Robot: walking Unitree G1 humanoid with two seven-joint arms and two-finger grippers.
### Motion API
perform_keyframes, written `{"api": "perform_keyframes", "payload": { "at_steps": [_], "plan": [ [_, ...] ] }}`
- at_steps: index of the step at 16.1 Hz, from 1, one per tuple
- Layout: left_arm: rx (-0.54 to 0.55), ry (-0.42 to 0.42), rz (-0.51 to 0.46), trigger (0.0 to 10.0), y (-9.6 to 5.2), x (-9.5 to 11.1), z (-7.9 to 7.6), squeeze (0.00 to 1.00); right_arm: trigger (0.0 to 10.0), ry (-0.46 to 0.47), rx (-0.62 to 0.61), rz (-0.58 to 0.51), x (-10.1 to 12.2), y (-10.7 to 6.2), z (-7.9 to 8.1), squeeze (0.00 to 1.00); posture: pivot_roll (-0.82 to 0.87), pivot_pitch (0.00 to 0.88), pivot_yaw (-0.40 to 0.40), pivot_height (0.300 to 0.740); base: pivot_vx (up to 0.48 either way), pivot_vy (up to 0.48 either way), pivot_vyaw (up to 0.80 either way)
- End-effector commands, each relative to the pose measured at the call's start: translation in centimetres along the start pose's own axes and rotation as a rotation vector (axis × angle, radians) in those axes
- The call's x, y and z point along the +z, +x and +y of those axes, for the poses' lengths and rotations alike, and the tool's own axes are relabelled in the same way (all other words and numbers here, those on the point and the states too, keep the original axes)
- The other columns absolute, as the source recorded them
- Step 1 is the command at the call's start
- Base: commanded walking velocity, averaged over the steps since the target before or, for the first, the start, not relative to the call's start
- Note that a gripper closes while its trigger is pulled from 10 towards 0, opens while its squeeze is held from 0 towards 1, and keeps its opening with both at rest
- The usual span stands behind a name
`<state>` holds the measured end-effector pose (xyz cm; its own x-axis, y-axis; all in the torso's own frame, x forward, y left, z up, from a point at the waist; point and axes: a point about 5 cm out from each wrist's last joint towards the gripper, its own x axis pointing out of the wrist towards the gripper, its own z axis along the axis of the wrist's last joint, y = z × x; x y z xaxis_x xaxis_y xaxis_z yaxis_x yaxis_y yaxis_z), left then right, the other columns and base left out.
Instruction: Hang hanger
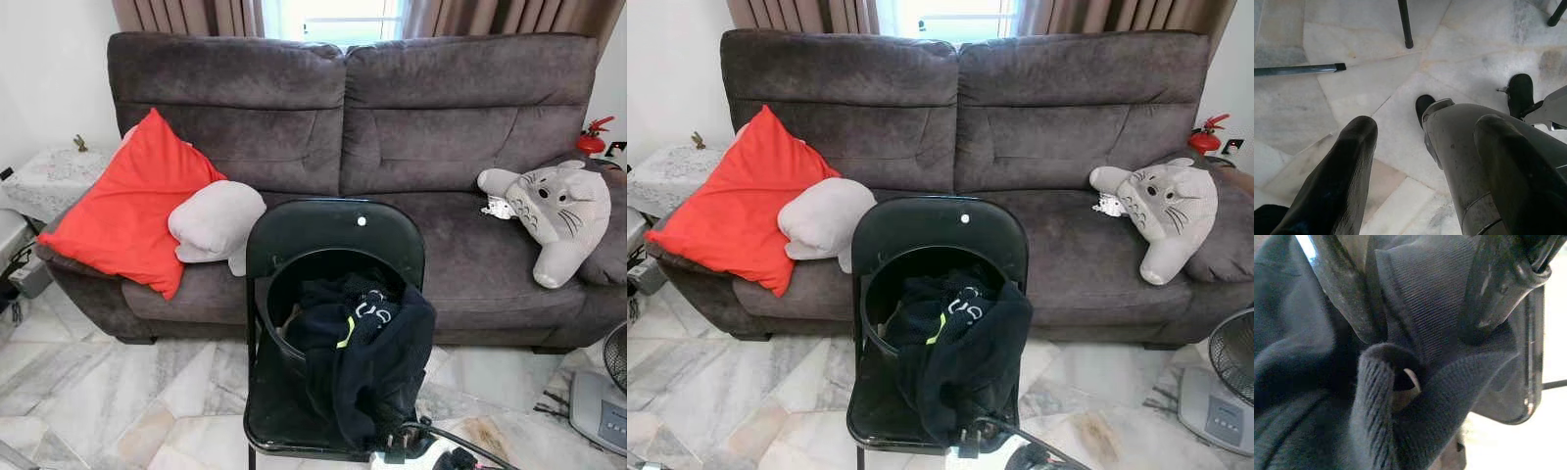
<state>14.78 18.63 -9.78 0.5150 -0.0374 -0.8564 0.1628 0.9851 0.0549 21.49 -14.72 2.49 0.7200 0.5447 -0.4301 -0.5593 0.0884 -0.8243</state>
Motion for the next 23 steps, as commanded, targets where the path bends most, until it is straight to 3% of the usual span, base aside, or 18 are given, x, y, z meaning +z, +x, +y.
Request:
{"api": "perform_keyframes", "payload": {
  "at_steps": [1,7,13,18,23],
  "plan": [
    [0.002,0.01,0.026,10.0,-0.1,-0.5,0.0,0.0,10.0,0.018,0.017,-0.011,0.0,0.1,0.1,0.0,-0.02,0.014,0.029,0.74,0.0,0.0,0.0],
    [0.004,0.013,0.025,10.0,-0.1,-0.5,0.1,0.0,10.0,-0.009,-0.059,0.011,-1.0,0.1,-2.1,0.0,-0.02,0.015,0.031,0.74,0.0,0.0,0.0],
    [0.003,0.011,0.025,10.0,-0.1,-0.5,0.1,0.0,10.0,-0.023,-0.066,0.024,-1.4,0.1,-2.4,0.0,-0.01,0.014,0.03,0.74,0.0,0.0,0.0],
    [0.004,0.01,0.026,10.0,-0.1,-0.6,0.1,0.0,10.0,-0.081,-0.114,0.115,-3.2,-0.2,-3.4,0.0,-0.01,0.013,0.03,0.74,0.0,0.0,0.0],
    [0.003,0.012,0.025,10.0,-0.1,-0.6,0.1,0.0,10.0,-0.088,-0.136,0.088,-2.9,0.2,-3.8,0.0,-0.01,0.008,0.03,0.74,0.0,0.0,0.0]
  ]
}}
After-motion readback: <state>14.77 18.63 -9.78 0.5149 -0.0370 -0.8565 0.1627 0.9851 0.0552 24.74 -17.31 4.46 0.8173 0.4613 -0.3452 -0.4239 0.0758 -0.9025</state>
